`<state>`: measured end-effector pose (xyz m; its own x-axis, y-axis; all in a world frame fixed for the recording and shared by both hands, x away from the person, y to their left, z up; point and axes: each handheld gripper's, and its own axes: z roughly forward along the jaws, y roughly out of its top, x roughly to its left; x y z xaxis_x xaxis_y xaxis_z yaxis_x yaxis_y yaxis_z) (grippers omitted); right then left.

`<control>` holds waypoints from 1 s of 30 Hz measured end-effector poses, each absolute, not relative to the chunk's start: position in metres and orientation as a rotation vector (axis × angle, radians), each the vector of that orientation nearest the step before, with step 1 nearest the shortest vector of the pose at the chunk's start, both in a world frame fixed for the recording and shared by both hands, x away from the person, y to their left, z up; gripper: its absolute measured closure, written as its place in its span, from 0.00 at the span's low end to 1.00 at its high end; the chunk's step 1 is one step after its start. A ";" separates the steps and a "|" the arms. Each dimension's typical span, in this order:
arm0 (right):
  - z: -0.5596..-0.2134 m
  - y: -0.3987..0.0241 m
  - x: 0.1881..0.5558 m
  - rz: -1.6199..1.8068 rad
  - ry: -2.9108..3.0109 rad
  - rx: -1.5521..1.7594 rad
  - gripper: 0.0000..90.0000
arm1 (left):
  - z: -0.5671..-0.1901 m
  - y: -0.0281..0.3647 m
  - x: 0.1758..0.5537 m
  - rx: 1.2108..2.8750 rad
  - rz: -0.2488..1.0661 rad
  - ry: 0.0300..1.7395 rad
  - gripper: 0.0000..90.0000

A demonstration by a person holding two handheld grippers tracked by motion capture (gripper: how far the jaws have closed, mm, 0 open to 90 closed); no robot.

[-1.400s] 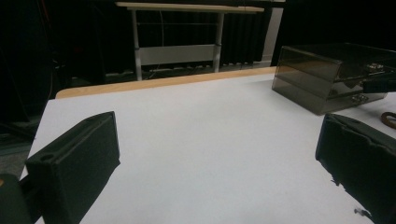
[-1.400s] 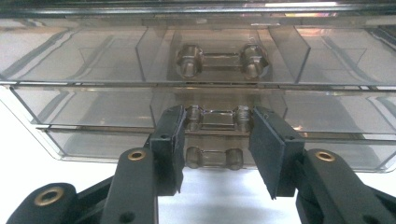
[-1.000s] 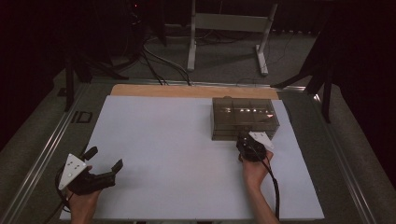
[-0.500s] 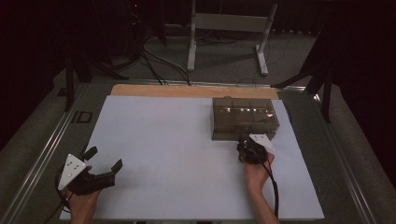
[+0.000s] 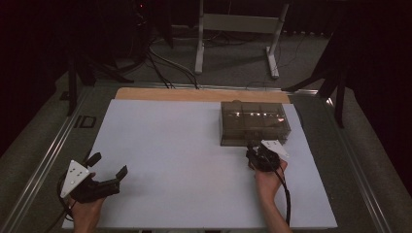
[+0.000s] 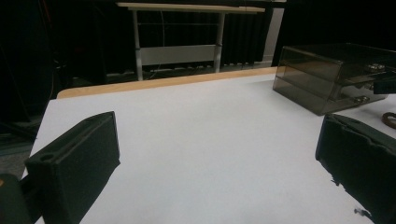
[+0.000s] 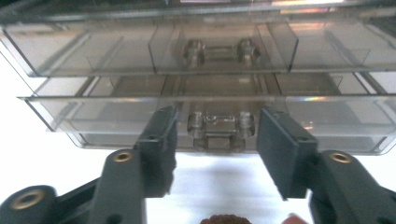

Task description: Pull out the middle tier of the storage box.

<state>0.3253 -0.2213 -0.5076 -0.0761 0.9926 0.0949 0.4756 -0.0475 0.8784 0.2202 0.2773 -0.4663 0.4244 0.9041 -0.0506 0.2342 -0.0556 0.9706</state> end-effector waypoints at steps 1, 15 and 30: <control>-0.508 -0.221 0.325 1.064 1.608 1.577 0.49 | -0.466 0.277 0.220 1.562 0.750 1.036 0.01; -0.502 -0.240 0.316 1.166 1.682 1.604 0.14 | -0.467 0.277 0.221 1.563 0.749 1.038 0.01; -0.498 -0.250 0.315 1.153 1.931 1.529 0.00 | -0.467 0.277 0.220 1.562 0.748 1.041 0.01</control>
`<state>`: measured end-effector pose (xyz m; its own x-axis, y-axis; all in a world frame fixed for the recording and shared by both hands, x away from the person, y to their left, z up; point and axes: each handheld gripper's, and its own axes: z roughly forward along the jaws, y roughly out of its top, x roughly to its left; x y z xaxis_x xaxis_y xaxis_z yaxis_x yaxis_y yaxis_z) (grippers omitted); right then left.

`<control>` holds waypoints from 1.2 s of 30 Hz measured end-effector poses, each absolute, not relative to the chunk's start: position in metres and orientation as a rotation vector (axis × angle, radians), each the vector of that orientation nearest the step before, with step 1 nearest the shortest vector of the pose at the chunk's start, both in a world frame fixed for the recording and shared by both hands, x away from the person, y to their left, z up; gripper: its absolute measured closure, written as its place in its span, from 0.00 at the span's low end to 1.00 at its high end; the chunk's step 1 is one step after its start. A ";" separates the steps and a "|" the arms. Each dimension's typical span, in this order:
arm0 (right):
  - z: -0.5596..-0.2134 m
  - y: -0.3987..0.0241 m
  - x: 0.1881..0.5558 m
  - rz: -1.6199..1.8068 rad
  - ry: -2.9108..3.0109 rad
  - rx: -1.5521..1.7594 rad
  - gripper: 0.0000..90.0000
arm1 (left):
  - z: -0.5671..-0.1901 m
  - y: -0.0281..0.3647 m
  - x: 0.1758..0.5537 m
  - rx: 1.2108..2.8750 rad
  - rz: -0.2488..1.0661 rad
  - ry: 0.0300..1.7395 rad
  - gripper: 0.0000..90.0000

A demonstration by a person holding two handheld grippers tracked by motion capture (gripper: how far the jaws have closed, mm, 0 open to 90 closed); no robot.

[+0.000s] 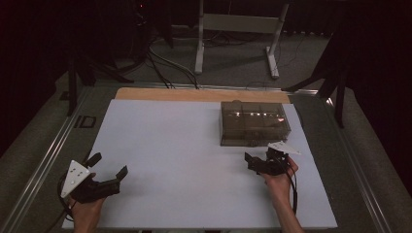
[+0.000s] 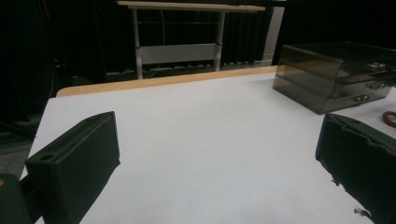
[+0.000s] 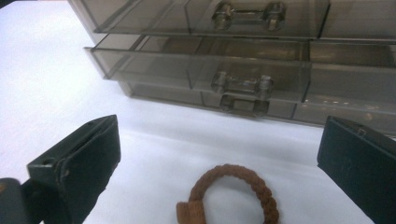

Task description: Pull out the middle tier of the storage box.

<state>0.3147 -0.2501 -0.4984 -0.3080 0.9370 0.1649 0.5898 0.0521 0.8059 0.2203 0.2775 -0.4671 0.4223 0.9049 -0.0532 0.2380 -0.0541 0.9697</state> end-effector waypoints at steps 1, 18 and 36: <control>-0.498 -0.251 0.314 1.152 1.941 1.527 0.00 | -0.467 0.277 0.220 1.563 0.749 1.041 0.01; -0.480 -0.264 0.317 1.071 2.105 1.451 0.00 | -0.467 0.277 0.220 1.564 0.750 1.041 0.01; -0.460 -0.266 0.329 0.997 2.249 1.331 0.00 | -0.467 0.277 0.221 1.566 0.750 1.041 0.01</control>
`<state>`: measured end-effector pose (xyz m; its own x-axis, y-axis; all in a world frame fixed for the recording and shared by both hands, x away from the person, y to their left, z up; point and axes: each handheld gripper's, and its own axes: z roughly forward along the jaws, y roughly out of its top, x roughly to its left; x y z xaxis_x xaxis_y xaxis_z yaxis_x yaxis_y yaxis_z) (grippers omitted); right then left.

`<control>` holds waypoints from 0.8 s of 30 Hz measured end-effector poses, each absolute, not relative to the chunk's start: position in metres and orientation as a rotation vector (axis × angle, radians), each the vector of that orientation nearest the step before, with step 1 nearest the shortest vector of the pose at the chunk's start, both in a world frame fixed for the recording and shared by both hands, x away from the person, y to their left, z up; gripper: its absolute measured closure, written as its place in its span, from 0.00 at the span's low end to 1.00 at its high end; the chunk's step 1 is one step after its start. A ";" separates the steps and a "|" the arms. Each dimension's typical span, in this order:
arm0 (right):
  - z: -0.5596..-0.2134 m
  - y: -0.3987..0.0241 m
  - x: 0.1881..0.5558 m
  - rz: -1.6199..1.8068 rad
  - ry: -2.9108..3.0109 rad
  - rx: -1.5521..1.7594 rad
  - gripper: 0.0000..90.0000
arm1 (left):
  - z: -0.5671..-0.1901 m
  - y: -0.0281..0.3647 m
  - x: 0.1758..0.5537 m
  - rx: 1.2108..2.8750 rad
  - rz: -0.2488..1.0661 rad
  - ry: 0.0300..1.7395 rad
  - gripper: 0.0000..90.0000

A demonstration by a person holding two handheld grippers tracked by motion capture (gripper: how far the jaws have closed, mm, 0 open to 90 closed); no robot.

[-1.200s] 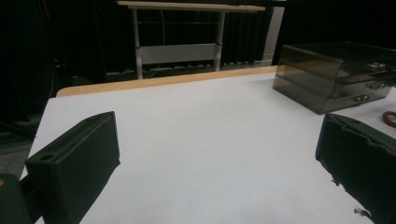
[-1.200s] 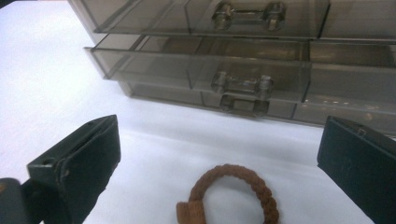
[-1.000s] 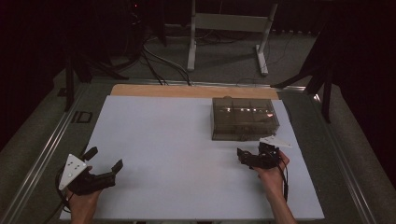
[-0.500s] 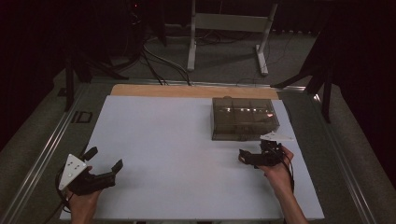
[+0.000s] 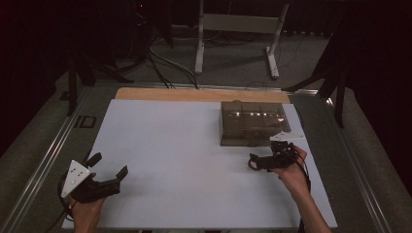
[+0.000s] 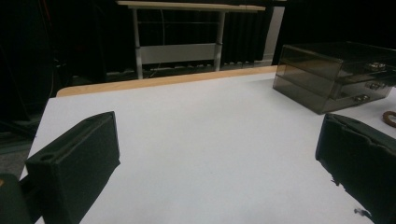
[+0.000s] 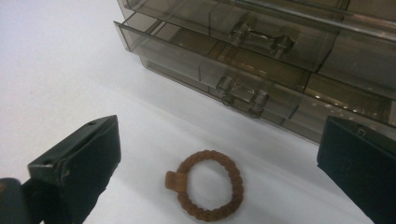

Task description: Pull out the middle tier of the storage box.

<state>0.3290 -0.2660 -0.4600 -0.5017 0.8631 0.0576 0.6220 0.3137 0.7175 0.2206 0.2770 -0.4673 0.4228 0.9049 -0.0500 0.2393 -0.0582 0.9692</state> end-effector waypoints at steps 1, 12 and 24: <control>-0.460 -0.266 0.330 0.993 2.259 1.325 0.00 | -0.467 0.277 0.221 1.566 0.749 1.041 0.01; -0.457 -0.268 0.339 0.992 2.320 1.271 0.00 | -0.467 0.277 0.221 1.567 0.748 1.041 0.01; -0.454 -0.269 0.346 1.080 2.311 1.194 0.00 | -0.468 0.277 0.221 1.568 0.745 1.041 0.01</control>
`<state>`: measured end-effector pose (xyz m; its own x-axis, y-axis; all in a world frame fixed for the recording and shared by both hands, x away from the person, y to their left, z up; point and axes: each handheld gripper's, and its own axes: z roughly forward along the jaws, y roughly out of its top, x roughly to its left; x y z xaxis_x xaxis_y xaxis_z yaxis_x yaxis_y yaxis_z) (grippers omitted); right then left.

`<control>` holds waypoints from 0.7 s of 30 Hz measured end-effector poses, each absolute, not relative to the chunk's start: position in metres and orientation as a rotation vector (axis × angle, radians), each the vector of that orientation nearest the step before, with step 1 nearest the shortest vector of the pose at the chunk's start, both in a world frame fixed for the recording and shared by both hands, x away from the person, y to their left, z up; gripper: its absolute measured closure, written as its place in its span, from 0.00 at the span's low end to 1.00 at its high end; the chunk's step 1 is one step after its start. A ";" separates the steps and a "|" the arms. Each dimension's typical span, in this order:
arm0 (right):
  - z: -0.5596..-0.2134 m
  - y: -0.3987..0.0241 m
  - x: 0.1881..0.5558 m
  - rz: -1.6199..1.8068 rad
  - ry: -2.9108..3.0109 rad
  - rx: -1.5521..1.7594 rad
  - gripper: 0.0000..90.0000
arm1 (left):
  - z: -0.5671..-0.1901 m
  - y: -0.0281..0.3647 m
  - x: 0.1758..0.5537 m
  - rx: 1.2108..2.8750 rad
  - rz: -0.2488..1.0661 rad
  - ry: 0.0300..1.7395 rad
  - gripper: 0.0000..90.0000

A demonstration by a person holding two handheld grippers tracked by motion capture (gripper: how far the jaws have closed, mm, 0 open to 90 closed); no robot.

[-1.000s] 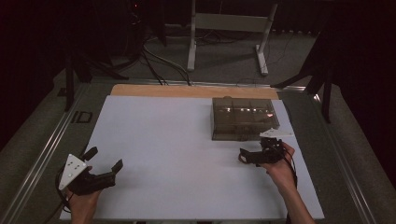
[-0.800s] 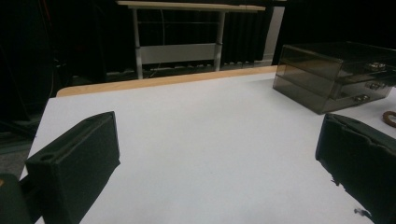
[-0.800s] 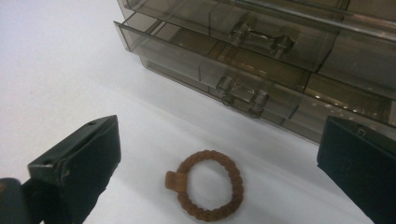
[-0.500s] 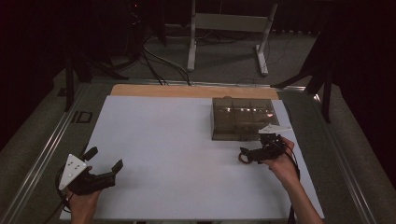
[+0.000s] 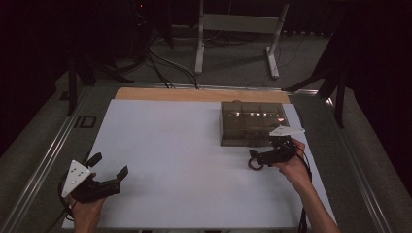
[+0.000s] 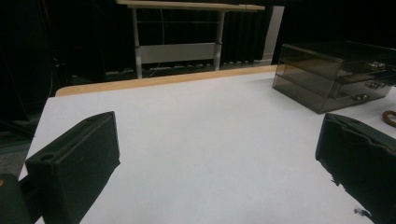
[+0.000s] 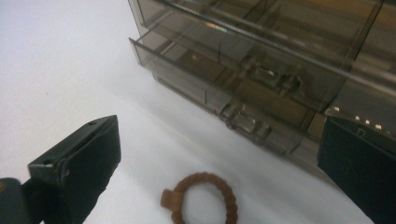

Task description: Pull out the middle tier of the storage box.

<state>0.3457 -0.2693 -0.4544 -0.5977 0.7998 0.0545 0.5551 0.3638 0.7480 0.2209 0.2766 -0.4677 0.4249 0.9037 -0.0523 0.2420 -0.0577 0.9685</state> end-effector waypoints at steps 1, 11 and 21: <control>-0.455 -0.270 0.346 1.088 2.310 1.189 0.00 | -0.468 0.277 0.221 1.567 0.745 1.041 0.01; -0.462 -0.269 0.351 1.096 2.330 1.082 0.00 | -0.468 0.276 0.221 1.570 0.742 1.041 0.01; -0.469 -0.266 0.356 1.069 2.341 1.019 0.03 | -0.468 0.277 0.221 1.570 0.742 1.040 0.01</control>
<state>0.3559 -0.2662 -0.4691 -0.6694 0.7422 -0.0342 0.4602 0.4503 0.7652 0.2212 0.2765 -0.4680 0.4268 0.9028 -0.0530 0.2437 -0.0583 0.9681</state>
